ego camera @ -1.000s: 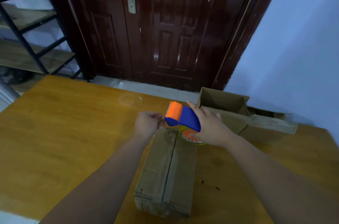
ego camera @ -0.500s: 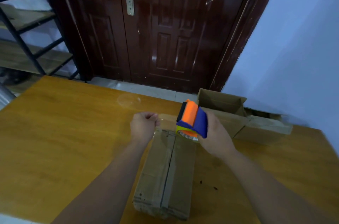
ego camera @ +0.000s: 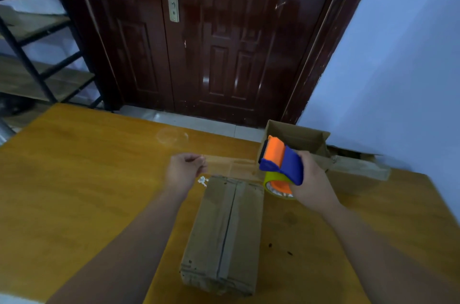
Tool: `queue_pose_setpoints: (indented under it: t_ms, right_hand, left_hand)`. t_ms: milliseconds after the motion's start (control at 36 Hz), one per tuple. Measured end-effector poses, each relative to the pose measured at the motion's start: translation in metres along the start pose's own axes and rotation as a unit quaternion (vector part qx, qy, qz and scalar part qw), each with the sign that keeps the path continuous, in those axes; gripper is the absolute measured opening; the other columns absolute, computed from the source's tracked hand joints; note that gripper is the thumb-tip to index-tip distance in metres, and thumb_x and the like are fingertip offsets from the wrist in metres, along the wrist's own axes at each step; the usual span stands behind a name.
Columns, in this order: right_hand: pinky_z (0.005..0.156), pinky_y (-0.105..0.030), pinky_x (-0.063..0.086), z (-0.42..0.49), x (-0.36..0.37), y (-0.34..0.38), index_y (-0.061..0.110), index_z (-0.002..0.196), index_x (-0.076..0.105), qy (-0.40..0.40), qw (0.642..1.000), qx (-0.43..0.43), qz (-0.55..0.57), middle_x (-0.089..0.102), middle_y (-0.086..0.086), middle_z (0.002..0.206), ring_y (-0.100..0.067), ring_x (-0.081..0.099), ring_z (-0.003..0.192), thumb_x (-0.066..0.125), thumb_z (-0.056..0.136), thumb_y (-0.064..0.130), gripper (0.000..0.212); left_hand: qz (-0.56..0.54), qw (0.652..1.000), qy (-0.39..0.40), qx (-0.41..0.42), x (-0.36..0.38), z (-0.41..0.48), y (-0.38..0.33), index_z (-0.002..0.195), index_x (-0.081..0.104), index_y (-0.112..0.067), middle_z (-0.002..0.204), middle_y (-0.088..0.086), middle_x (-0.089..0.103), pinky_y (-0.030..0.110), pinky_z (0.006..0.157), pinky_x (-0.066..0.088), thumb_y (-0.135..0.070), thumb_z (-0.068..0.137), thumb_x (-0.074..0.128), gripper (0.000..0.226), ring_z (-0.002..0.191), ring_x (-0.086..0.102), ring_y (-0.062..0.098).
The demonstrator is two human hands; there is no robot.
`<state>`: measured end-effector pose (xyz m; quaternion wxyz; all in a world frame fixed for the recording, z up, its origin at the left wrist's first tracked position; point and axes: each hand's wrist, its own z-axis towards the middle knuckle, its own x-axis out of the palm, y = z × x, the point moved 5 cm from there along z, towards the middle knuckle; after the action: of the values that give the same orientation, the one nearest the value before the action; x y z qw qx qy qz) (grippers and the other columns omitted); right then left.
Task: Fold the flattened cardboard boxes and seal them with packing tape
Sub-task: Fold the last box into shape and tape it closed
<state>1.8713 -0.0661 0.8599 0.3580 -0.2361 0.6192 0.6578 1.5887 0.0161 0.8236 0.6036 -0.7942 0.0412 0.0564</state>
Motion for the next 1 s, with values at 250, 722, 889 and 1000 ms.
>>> queue_pose_setpoints:
  t_ms: [250, 722, 889, 1000]
  right_hand:
    - [0.065, -0.030, 0.048, -0.011, 0.012, -0.009, 0.024, 0.117, 0.043, -0.011, 0.994, 0.024, -0.107, 0.051, 0.008, 0.098, -0.013, 0.055, 0.082, 0.073, 0.078, 0.024, 0.050]
    - [0.058, -0.020, 0.038, -0.009, 0.022, -0.015, 0.024, 0.122, 0.036, 0.018, 0.982, 0.034, -0.186, 0.050, 0.007, 0.098, -0.009, 0.052, 0.078, 0.071, 0.078, 0.033, 0.056]
    - [0.056, -0.017, 0.035, -0.013, 0.026, -0.021, 0.024, 0.121, 0.036, 0.029, 0.980, 0.048, -0.190, 0.047, 0.008, 0.095, -0.006, 0.050, 0.076, 0.072, 0.079, 0.035, 0.056]
    - [0.058, -0.018, 0.038, -0.018, 0.030, -0.025, 0.023, 0.123, 0.038, 0.034, 0.984, 0.048, -0.170, 0.047, 0.007, 0.098, -0.007, 0.050, 0.078, 0.073, 0.078, 0.038, 0.059]
  left_hand:
    - [0.211, 0.975, -0.029, 0.069, 0.017, 0.015, 0.007, 0.080, 0.069, -0.006, 0.072, 0.001, 0.062, 0.008, 0.042, 0.035, -0.013, 0.096, 0.056, 0.021, 0.057, 0.049, 0.003]
    - [0.222, 0.973, -0.018, 0.056, 0.027, 0.029, 0.027, 0.085, 0.070, -0.002, 0.079, 0.007, 0.065, 0.022, 0.064, 0.040, -0.004, 0.093, 0.056, 0.017, 0.077, 0.060, 0.021]
    - [0.219, 0.972, -0.015, 0.079, 0.031, 0.024, 0.036, 0.095, 0.068, -0.003, 0.086, 0.010, 0.067, 0.024, 0.063, 0.037, -0.011, 0.098, 0.051, 0.019, 0.074, 0.057, 0.020]
    - [0.221, 0.971, -0.010, 0.086, 0.031, 0.023, 0.042, 0.101, 0.066, -0.007, 0.087, 0.007, 0.063, 0.027, 0.064, 0.038, -0.015, 0.099, 0.050, 0.018, 0.071, 0.052, 0.015]
